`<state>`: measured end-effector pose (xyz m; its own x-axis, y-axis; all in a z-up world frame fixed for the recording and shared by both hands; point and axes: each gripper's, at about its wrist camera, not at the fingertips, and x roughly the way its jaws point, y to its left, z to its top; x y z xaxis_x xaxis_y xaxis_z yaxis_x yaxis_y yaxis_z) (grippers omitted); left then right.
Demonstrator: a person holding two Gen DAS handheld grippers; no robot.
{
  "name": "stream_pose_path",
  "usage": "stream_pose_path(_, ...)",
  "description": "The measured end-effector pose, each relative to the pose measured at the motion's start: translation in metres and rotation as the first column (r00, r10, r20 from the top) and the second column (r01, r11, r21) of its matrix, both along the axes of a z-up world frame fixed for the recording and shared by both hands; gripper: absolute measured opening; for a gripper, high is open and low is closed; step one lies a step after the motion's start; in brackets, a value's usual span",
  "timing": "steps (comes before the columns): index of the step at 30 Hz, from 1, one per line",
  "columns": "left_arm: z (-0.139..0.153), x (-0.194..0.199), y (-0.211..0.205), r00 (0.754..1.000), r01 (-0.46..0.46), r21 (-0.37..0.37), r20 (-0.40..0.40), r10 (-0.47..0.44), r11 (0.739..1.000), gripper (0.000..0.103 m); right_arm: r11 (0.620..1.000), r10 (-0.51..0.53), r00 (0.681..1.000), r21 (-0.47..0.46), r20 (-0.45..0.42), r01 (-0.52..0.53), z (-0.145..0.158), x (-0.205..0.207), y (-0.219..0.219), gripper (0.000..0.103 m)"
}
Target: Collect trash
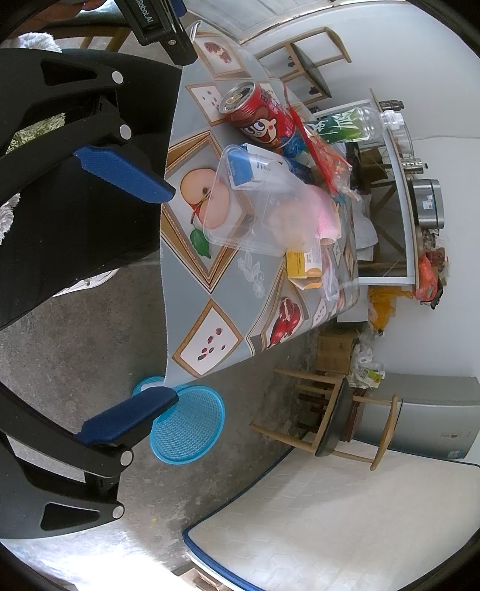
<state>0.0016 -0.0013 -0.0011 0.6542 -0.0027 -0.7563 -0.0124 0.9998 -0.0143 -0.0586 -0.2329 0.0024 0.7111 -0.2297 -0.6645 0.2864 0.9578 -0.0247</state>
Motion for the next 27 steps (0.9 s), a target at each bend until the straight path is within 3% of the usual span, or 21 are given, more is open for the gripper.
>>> stream_pose_path(27, -0.017, 0.010, 0.006, 0.998, -0.018, -0.005, -0.057, 0.018, 1.000, 0.094, 1.000, -0.003, 0.999, 0.015, -0.050, 0.004, -0.010, 0.011, -0.002, 0.097)
